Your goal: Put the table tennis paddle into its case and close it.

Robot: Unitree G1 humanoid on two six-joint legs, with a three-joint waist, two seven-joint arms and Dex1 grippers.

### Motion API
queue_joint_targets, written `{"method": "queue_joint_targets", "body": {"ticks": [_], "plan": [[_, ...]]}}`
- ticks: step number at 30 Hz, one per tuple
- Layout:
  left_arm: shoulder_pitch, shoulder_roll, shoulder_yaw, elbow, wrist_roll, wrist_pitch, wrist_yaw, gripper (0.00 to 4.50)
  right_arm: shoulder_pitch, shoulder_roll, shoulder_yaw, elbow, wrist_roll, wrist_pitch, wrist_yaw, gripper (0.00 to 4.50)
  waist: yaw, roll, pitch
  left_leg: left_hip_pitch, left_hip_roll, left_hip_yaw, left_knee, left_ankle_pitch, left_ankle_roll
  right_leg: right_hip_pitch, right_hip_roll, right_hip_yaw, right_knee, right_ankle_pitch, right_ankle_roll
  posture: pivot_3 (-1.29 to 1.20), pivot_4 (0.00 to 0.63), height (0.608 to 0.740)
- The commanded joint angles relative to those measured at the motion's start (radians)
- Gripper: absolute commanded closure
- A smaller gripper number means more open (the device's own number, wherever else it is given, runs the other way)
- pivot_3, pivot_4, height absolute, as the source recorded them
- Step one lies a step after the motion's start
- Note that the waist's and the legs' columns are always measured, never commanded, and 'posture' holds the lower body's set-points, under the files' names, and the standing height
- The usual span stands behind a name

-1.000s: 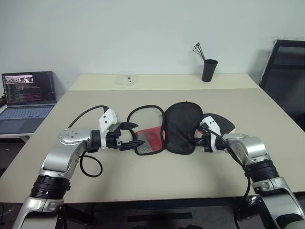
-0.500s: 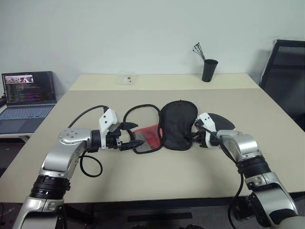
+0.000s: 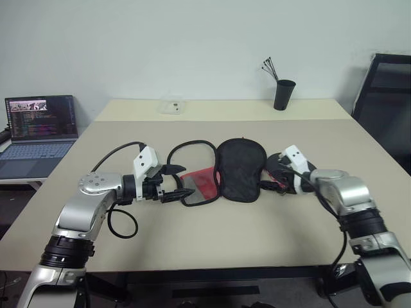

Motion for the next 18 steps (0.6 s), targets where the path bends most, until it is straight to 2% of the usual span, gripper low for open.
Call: {"method": "queue_joint_targets", "body": {"ticks": [1, 8, 13, 18], "plan": [[-0.006, 0.003, 0.011, -0.037, -0.011, -0.007, -0.006, 0.43, 0.023, -0.063, -0.077, -0.075, 0.048, 0.014, 0.029, 0.03, 0.000, 0.000, 0.000, 0.000, 0.000, 0.000, 0.000, 0.000, 0.000, 0.000, 0.000, 0.000, 0.000, 0.000, 0.000, 0.00, 0.150, 0.740], [-0.038, -0.017, -0.006, -0.021, -0.016, -0.002, -0.024, 0.43, 0.085, -0.123, -0.128, -0.003, 0.013, -0.038, -0.024, 0.03, 0.001, 0.000, 0.000, 0.000, 0.000, 0.001, 0.000, 0.000, 0.000, 0.000, 0.000, 0.000, 0.000, 0.000, 0.000, 0.00, 0.150, 0.740], [-0.060, -0.031, -0.023, -0.004, -0.009, -0.007, -0.040, 0.43, 0.076, -0.147, -0.129, 0.162, -0.043, -0.176, -0.057, 0.03, 0.000, 0.000, 0.000, 0.000, -0.001, 0.001, 0.001, 0.000, 0.000, 0.000, 0.000, 0.000, 0.000, 0.000, 0.000, 0.00, 0.150, 0.740], [-0.072, -0.033, -0.030, 0.003, -0.007, -0.011, -0.049, 0.43, 0.032, -0.187, -0.102, 0.335, -0.102, -0.300, -0.026, 0.03, -0.001, 0.000, 0.000, 0.000, -0.001, 0.002, 0.001, 0.000, 0.000, 0.000, 0.000, 0.001, 0.000, 0.000, 0.000, 0.00, 0.150, 0.740]]}}
